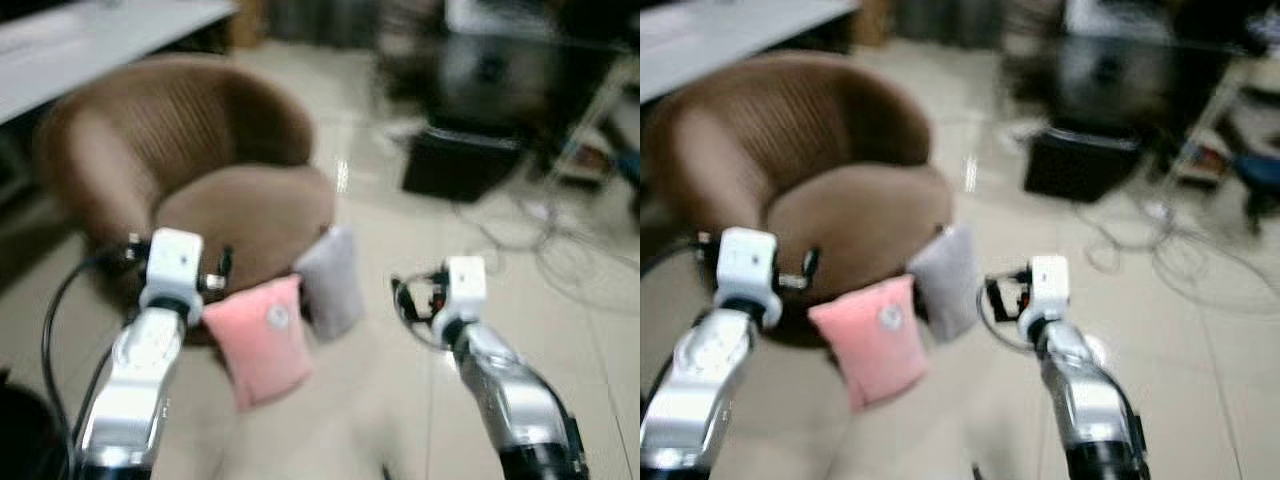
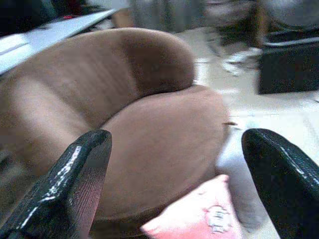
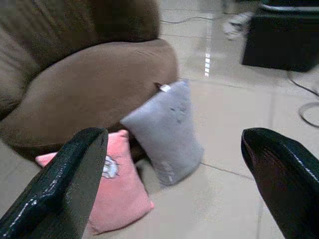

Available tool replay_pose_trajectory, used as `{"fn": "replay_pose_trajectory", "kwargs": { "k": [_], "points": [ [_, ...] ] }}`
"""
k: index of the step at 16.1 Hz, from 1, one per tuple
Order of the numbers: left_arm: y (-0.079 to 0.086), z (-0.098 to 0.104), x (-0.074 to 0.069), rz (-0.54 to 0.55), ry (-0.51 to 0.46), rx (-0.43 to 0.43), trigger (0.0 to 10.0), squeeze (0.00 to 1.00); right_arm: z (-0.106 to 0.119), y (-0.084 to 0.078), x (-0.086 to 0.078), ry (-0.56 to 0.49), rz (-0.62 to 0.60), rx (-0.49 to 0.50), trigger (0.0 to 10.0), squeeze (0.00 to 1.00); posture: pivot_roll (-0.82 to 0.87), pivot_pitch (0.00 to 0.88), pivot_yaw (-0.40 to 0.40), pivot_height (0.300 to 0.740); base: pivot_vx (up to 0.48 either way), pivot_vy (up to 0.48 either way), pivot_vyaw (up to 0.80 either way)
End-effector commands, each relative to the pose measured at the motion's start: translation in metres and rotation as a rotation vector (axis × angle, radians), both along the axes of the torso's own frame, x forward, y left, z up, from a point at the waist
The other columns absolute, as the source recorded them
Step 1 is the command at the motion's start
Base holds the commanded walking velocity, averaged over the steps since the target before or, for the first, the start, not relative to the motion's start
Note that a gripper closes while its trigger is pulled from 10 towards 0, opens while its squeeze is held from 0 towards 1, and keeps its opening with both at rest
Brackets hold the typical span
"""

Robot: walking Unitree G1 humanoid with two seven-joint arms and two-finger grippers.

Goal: Move the pillow to the sofa from floor

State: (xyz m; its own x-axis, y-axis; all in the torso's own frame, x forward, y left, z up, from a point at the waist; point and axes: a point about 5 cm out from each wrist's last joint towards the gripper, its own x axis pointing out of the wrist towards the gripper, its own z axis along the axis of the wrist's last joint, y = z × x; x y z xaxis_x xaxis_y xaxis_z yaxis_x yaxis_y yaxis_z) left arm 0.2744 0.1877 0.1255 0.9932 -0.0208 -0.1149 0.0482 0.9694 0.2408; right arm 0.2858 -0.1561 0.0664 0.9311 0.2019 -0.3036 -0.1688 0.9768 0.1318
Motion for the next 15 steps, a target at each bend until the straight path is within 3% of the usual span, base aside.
{"fn": "replay_pose_trajectory", "kwargs": {
  "k": [1,9,15],
  "points": [
    [0.0001,-0.0015,0.0009,-0.005,0.009,0.009,10.0,0.00,0.0015,-0.0003,0.0016,-0.010,-0.009,0.006,10.0,0.00,0.07,0.000,0.020,0.740,0.000,0.337,-0.70],
    [0.0040,-0.0026,-0.0030,0.004,0.015,0.018,10.0,0.00,0.0006,0.0029,0.0005,-0.007,-0.001,0.010,10.0,0.00,0.08,0.000,0.010,0.740,0.000,0.338,-0.64],
    [0.0031,-0.0023,-0.0026,-0.016,0.019,0.029,10.0,0.00,-0.0002,0.0050,-0.0044,-0.006,-0.007,0.012,10.0,0.00,0.07,0.000,0.027,0.740,0.000,0.337,0.00]
  ]
}}
